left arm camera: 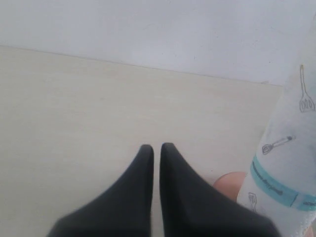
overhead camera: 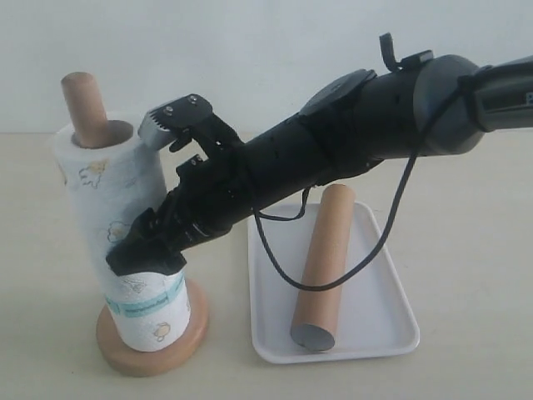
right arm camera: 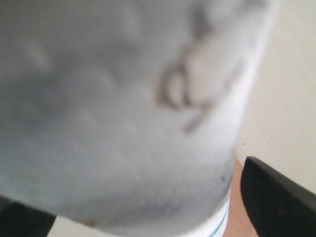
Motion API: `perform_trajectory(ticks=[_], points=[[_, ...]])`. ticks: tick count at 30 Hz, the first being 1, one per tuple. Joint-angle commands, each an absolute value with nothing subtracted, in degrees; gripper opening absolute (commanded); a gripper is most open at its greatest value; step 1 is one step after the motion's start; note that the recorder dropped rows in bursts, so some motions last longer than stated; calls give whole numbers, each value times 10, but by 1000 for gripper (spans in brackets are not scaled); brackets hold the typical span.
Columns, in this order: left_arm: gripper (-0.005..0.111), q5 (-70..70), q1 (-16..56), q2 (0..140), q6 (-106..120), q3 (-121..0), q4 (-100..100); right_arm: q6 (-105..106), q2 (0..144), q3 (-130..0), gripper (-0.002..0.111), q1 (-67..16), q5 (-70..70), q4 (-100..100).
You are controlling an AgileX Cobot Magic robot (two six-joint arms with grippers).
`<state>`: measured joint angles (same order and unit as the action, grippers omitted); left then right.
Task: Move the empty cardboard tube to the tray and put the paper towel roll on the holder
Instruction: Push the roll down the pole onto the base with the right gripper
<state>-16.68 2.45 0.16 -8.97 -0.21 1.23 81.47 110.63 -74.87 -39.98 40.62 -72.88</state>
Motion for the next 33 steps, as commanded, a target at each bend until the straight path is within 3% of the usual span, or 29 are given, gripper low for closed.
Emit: perform_trajectory(ticks=[1,33], points=[[4,-168,23,0,-89,0,10,798,1106,-746,100,-400,399,-709],[4,-168,23,0,-89,0,10,753,1088,-746,103,-400,385,-669]])
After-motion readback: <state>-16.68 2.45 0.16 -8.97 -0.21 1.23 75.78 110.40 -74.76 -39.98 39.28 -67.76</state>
